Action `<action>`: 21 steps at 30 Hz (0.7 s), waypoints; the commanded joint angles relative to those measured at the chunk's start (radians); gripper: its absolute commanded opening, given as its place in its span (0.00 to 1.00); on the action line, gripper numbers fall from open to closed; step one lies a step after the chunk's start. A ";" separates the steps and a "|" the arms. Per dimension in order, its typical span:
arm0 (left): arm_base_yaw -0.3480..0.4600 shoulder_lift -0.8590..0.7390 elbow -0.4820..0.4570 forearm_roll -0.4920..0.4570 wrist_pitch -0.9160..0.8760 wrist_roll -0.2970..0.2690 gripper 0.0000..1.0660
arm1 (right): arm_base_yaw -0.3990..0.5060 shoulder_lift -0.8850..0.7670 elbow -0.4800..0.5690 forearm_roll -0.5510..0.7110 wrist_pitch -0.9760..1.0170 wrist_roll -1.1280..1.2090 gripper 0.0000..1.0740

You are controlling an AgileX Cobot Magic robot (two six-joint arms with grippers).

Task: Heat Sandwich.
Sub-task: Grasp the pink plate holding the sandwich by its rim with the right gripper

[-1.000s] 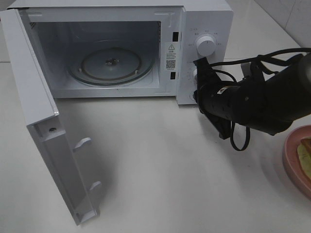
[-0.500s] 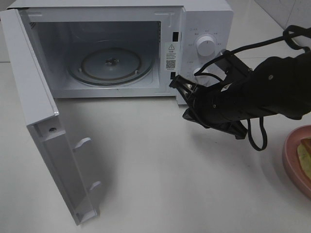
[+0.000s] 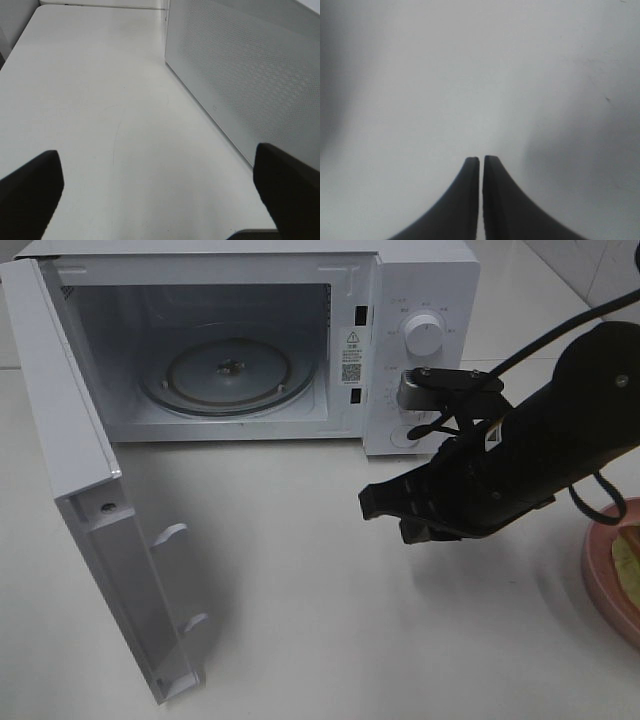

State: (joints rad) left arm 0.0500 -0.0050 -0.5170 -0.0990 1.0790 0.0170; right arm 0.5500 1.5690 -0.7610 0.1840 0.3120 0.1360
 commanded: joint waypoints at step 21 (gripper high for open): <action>-0.005 -0.019 0.003 -0.011 -0.010 -0.004 0.92 | -0.185 -0.184 0.000 -0.278 0.364 -0.030 0.75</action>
State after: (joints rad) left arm 0.0500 -0.0050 -0.5170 -0.0990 1.0790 0.0170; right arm 0.3690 1.3920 -0.7600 -0.0810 0.6670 0.1260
